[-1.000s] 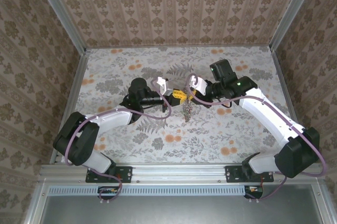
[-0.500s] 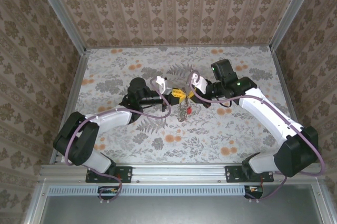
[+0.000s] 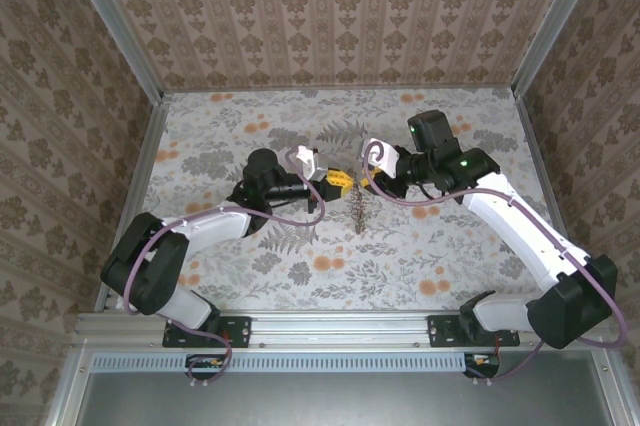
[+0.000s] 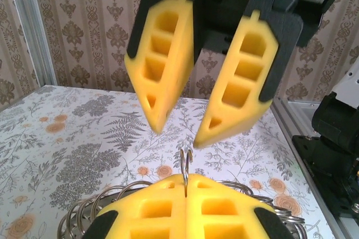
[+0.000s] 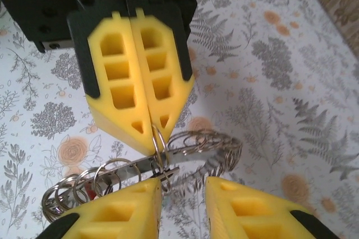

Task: Put the keys on the keyring

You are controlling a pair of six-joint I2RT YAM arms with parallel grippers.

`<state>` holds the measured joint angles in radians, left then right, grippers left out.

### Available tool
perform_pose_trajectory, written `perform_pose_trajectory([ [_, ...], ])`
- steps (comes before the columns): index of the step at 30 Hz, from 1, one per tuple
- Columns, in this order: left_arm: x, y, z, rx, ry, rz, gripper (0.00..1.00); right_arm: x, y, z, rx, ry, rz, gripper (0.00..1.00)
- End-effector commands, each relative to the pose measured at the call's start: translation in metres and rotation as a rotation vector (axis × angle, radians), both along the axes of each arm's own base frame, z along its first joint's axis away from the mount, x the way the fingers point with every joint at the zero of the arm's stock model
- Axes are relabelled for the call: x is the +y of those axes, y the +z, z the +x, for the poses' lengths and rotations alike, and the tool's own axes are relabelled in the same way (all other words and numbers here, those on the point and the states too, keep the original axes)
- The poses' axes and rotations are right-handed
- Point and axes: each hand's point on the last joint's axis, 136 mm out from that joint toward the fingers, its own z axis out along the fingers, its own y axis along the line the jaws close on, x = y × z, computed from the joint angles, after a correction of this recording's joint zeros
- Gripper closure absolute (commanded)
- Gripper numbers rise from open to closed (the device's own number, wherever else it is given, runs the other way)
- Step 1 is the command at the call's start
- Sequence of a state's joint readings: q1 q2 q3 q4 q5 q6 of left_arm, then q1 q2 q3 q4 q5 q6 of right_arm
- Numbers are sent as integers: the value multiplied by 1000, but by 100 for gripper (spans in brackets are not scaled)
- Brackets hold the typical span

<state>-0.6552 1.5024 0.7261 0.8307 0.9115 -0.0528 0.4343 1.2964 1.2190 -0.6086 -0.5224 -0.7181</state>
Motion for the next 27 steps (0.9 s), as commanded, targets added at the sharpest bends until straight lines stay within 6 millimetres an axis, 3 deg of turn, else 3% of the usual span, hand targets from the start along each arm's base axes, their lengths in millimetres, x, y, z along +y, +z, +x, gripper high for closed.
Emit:
perform_pose_trajectory([
  [1, 1, 18, -5, -63, -7, -44, 100, 8, 19, -7, -48, 83, 36, 72],
  [16, 2, 21, -6, -65, -12, -53, 100, 15, -1, -1, 27, 114, 17, 78],
  [27, 2, 21, -3, -62, 1, -51, 100, 16, -8, 4, 76, 89, -2, 100],
])
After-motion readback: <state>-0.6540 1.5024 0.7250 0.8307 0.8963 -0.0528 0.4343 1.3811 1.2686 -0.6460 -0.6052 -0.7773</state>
